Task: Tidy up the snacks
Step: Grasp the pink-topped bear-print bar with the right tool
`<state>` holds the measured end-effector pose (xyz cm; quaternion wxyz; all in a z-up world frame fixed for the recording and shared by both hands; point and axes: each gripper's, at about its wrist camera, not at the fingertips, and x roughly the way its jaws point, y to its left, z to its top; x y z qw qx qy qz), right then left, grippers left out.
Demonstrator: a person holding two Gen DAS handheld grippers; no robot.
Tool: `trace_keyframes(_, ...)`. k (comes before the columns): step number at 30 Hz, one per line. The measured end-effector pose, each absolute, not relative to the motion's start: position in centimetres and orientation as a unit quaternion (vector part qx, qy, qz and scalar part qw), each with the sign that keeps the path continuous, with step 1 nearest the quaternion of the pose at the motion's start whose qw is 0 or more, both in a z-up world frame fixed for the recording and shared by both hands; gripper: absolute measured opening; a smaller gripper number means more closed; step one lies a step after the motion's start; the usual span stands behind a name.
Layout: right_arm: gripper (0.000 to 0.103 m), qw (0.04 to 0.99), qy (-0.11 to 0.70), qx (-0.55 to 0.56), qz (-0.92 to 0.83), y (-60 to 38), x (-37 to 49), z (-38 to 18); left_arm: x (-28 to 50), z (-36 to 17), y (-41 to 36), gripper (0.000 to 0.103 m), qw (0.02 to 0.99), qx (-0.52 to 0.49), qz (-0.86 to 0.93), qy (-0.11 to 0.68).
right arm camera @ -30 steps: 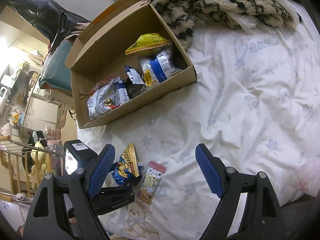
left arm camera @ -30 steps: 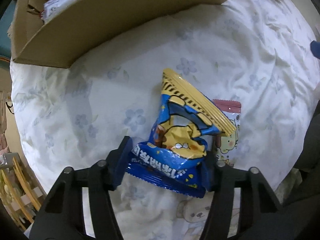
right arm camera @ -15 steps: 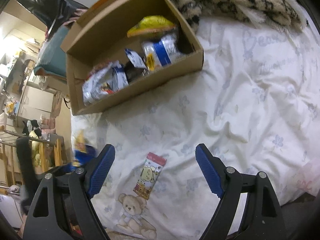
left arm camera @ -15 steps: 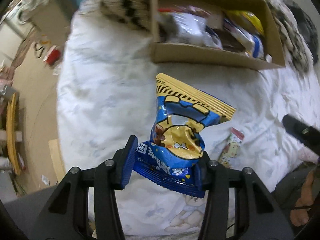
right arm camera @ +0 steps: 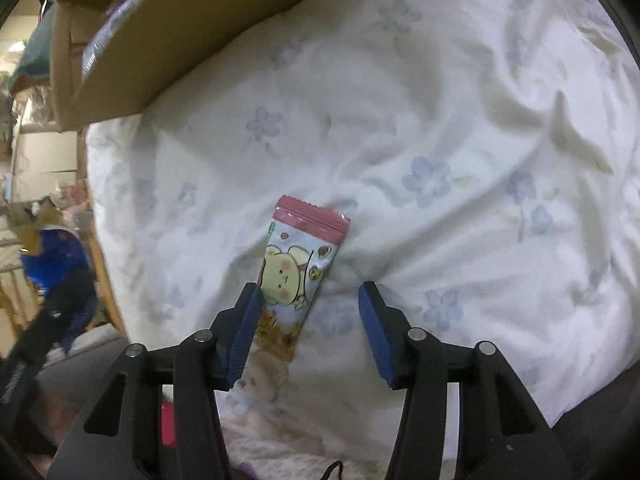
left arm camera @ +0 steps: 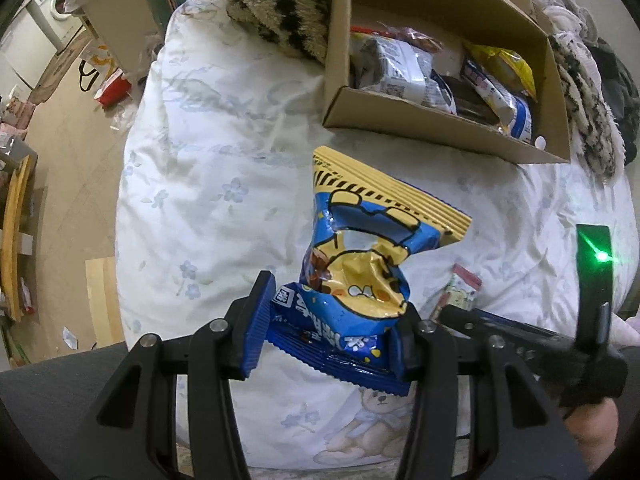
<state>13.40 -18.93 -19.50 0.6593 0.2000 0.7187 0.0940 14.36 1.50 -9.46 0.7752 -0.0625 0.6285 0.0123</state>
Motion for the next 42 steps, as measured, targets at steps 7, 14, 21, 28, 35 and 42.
trace_keyframes(7,0.037,0.709,0.692,0.073,0.113,-15.9,13.2,-17.9,14.1,-9.9,1.0,0.045,0.776,-0.050,0.011,0.629)
trace_keyframes(14,0.000,0.723,0.676,0.101,0.104,-17.6,13.5,-16.5,14.2,-10.4,1.6,0.045,0.773,-0.051,0.025,0.632)
trace_keyframes(21,0.006,0.708,0.681,0.158,0.100,-18.4,13.6,-16.8,14.2,-10.5,1.4,0.045,0.774,-0.048,0.025,0.631)
trace_keyframes(28,0.056,0.708,0.671,0.197,0.092,-19.5,13.4,-16.2,14.3,-10.3,1.7,0.045,0.776,-0.054,0.034,0.628)
trace_keyframes(35,0.056,0.680,0.693,0.218,0.101,-19.1,13.4,-17.7,14.4,-9.4,2.1,0.045,0.786,-0.068,0.036,0.613)
trace_keyframes(42,0.058,0.706,0.696,0.082,0.100,-14.5,13.4,-18.9,14.6,-9.0,1.7,0.046,0.788,-0.072,0.026,0.611)
